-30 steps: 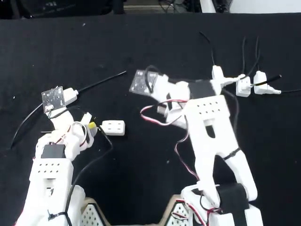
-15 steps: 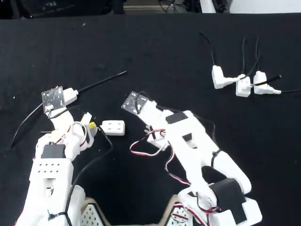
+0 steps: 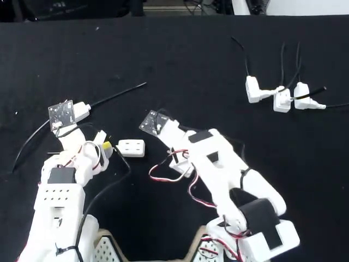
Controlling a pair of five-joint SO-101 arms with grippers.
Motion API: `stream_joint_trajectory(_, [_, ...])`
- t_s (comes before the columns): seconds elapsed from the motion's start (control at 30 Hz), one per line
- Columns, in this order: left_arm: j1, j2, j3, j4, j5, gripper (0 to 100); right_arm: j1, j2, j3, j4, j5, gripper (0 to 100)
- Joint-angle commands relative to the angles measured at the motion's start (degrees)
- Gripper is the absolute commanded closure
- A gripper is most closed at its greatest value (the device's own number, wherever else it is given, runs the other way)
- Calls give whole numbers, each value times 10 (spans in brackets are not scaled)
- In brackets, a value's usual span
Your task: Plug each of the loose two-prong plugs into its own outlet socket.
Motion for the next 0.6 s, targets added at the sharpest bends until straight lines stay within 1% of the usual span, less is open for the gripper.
stream_joint_trajectory(0.0, [-5, -8, -19, 4, 6, 777, -7, 7, -34, -11, -9, 974])
stream_joint_trajectory(0.03, [-5, -8, -19, 4, 6, 777, -8, 3, -36, -8, -10, 992])
stream_joint_trajectory(0.07, [-5, -8, -19, 4, 6, 777, -8, -1, -39, 3, -18, 979])
stream_joint_trajectory(0.17, [-5, -8, -19, 4, 6, 777, -8, -26, -51, 33, -56, 988])
stream_joint_trajectory(0.27, [-3, -8, -19, 4, 6, 777, -8, -43, -55, 58, -64, 983])
stream_joint_trajectory(0.37, [-1, -8, -19, 4, 6, 777, -8, -35, -51, 57, -66, 966])
stream_joint_trajectory(0.47, [0, -8, -19, 4, 6, 777, -8, -8, -55, 57, -66, 893])
stream_joint_trajectory(0.5, [0, -8, -19, 4, 6, 777, -9, -4, -56, 55, -66, 889])
stream_joint_trajectory(0.57, [-3, -8, -19, 4, 6, 777, -12, 0, -56, 42, -66, 917])
